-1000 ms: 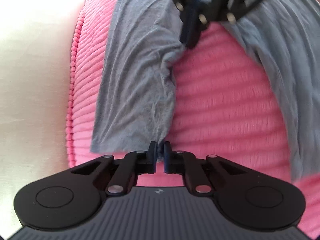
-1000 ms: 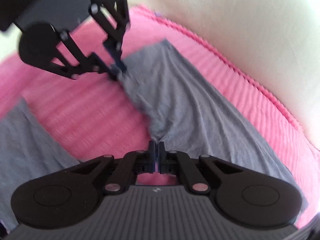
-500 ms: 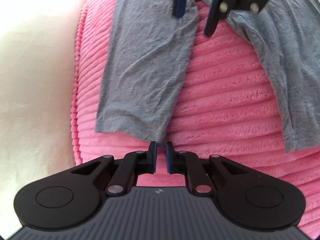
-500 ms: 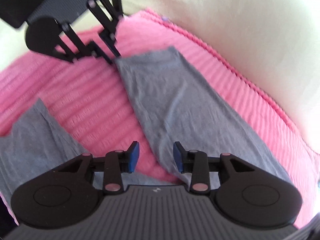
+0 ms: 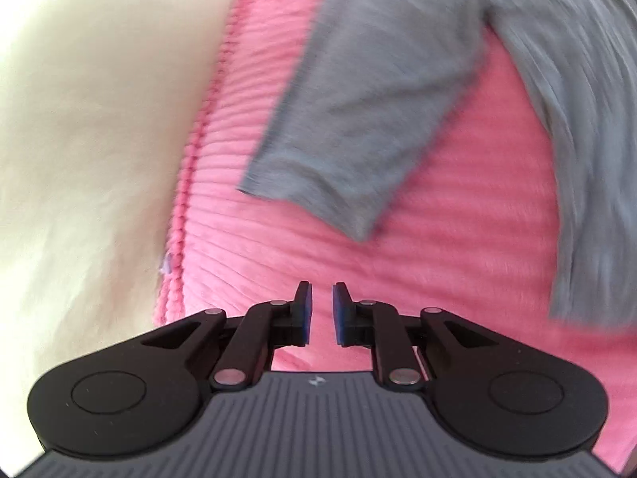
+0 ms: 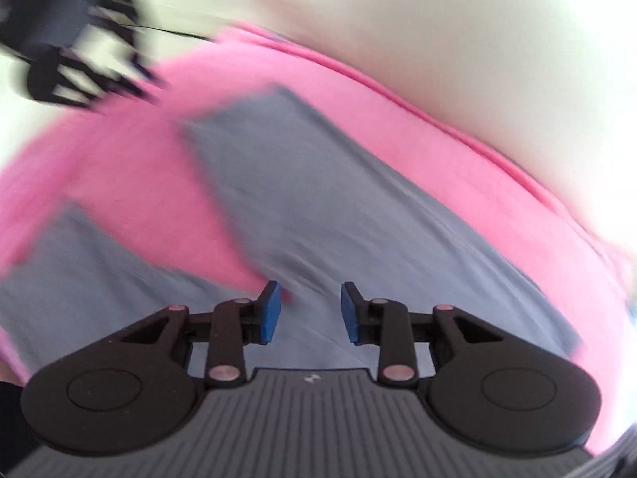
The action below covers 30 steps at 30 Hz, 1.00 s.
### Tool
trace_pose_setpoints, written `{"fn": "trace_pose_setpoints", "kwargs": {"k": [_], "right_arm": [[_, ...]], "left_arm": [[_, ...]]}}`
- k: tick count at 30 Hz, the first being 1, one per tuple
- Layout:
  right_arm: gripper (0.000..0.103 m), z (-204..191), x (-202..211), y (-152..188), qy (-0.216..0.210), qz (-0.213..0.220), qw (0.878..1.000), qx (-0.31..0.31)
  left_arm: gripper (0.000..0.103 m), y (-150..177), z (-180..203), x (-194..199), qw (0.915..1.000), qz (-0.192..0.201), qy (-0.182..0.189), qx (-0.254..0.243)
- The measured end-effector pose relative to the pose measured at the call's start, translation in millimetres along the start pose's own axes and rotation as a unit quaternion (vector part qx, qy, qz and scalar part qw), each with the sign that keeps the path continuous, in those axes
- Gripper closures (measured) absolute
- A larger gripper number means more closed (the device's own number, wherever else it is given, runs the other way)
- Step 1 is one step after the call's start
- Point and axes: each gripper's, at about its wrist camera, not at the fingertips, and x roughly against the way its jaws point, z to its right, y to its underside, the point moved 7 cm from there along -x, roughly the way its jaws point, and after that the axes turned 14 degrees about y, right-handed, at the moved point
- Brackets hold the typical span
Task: Fold clothes
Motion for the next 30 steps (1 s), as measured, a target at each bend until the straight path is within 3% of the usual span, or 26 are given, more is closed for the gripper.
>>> {"fn": "trace_pose_setpoints", "kwargs": {"k": [4,7,11,15,20,24,30], "right_arm": [[0.063,80,-11,26,0.063,-0.010,0.998,-0.005],[0.060,108,-10,57,0.055,0.004,0.998,-0.026],[0.066,107,-29,130,0.038,-0.059,0.998,0.001],[0.067,116,5,145,0.051,-0.014,0.999,0.006],[0.062,78,38,140,-0.005,0.030,0.998,0.056],[0.064,48,47,143,-0.035,0.032,0.996,0.082],[0.069,-17,80,122,-0.104,0.104,0.984,0.101]], "left_arm": [[0.083,-47,-8,5,0.9963,0.029,0.010,0.080],[0.075,-68,19,7,0.9913,0.032,0.023,0.125],[0.073,-61,63,-7,0.9765,-0.030,0.032,0.211],[0.073,-62,84,4,0.9534,-0.076,0.035,0.290],[0.073,-66,109,17,0.9265,-0.120,0.064,0.351],[0.073,-57,124,18,0.9042,-0.123,0.092,0.399],[0.073,-22,139,19,0.8793,-0.128,0.109,0.446]]}}
